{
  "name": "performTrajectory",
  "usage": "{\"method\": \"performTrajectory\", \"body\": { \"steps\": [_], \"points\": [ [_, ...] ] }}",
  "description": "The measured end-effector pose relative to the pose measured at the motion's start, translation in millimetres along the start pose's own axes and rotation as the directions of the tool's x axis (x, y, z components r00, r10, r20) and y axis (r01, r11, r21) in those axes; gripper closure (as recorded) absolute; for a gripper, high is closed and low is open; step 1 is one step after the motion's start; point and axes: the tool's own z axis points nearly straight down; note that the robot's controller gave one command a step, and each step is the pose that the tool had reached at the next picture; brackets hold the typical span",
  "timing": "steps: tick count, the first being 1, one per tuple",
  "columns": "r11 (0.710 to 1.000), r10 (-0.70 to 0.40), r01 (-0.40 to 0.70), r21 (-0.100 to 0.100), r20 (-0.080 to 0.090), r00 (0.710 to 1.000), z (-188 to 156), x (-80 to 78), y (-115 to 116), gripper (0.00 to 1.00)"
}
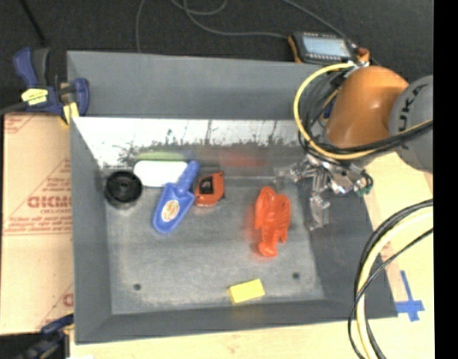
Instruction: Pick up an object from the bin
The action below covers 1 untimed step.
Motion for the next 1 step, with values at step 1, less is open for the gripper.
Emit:
{"method": "performTrajectory", "body": {
  "steps": [1],
  "points": [
    [0.954, -0.301, 0.301, 0.004, 0.003, 0.954, -2.8, -8.0, 8.9, 0.0]
  ]
}}
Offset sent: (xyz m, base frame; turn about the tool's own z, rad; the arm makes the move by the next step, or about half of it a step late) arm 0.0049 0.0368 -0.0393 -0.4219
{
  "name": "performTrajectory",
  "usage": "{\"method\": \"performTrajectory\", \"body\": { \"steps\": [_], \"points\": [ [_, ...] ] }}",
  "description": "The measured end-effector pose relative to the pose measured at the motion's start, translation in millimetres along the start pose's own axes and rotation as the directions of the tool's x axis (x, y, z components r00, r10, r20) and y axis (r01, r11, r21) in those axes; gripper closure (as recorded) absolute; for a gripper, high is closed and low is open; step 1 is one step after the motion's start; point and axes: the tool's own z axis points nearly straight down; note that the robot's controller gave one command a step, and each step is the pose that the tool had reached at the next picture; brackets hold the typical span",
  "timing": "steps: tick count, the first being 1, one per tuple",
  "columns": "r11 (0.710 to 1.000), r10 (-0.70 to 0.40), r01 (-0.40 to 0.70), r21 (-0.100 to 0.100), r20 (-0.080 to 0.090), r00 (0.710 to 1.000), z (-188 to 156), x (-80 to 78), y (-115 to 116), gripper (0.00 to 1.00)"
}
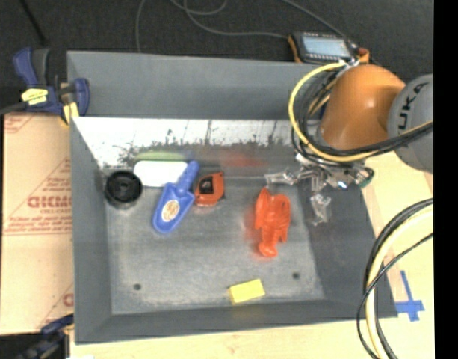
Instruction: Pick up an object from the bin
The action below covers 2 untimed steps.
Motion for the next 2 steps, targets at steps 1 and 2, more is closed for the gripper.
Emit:
{"method": "performTrajectory", "body": {
  "steps": [1, 2],
  "points": [
    [0.994, -0.109, 0.109, 0.004, 0.002, 0.994, 37.3, -18.2, 11.6, 0.0],
    [0.893, -0.45, 0.45, 0.011, 0.004, 0.893, 34.8, -28.4, 21.0, 1.0]
  ]
}}
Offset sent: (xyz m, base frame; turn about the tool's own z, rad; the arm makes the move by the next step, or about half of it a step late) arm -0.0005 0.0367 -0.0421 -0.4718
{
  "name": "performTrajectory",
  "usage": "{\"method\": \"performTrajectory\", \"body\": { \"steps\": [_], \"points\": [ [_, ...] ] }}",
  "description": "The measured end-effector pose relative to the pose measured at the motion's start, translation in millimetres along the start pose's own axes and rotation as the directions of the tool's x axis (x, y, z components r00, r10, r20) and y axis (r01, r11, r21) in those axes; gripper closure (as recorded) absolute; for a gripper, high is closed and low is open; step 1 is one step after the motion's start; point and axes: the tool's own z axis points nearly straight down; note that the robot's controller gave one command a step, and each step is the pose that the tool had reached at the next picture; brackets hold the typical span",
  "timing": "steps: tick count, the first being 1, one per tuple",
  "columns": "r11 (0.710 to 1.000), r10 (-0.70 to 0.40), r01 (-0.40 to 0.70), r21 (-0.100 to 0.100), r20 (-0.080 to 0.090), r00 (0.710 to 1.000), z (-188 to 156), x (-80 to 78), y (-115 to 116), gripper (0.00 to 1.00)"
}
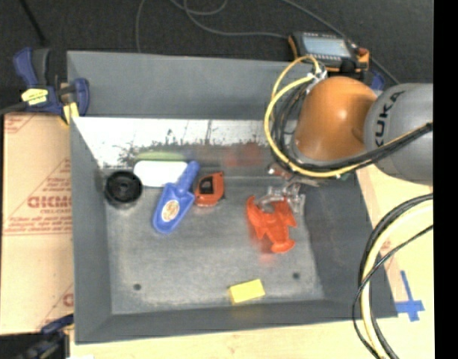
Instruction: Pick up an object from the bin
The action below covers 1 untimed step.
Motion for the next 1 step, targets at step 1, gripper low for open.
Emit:
{"method": "performTrajectory", "body": {
  "steps": [1],
  "points": [
    [1.0, 0.001, -0.001, 0.0, 0.0, 1.0, 0.0, 0.0, 0.0, 1.0]
  ]
}}
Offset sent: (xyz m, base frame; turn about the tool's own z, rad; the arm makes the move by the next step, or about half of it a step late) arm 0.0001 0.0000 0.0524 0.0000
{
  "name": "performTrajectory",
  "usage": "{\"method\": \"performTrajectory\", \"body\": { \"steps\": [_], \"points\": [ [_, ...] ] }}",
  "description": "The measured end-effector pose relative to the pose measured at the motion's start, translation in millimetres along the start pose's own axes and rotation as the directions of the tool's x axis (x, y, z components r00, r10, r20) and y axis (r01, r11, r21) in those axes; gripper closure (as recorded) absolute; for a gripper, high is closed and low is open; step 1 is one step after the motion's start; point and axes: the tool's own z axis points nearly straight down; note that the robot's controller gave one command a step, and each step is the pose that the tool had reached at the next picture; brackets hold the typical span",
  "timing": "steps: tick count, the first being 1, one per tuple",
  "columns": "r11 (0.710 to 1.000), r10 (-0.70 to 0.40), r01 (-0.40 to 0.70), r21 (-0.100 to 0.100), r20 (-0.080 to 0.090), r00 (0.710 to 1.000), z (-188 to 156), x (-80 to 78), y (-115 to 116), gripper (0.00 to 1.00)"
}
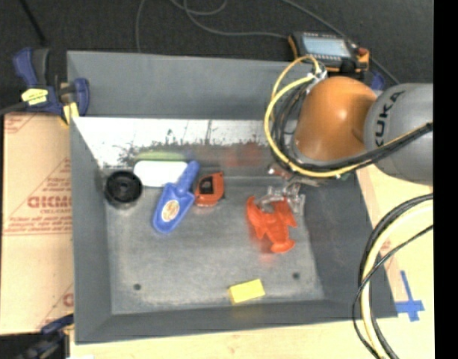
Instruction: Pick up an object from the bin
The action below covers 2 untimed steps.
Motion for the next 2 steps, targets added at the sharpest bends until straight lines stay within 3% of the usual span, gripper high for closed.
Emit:
{"method": "performTrajectory", "body": {
  "steps": [2],
  "points": [
    [1.0, 0.001, -0.001, -0.017, -0.004, 1.0, -20.0, 0.2, 3.1, 1.0]
  ]
}}
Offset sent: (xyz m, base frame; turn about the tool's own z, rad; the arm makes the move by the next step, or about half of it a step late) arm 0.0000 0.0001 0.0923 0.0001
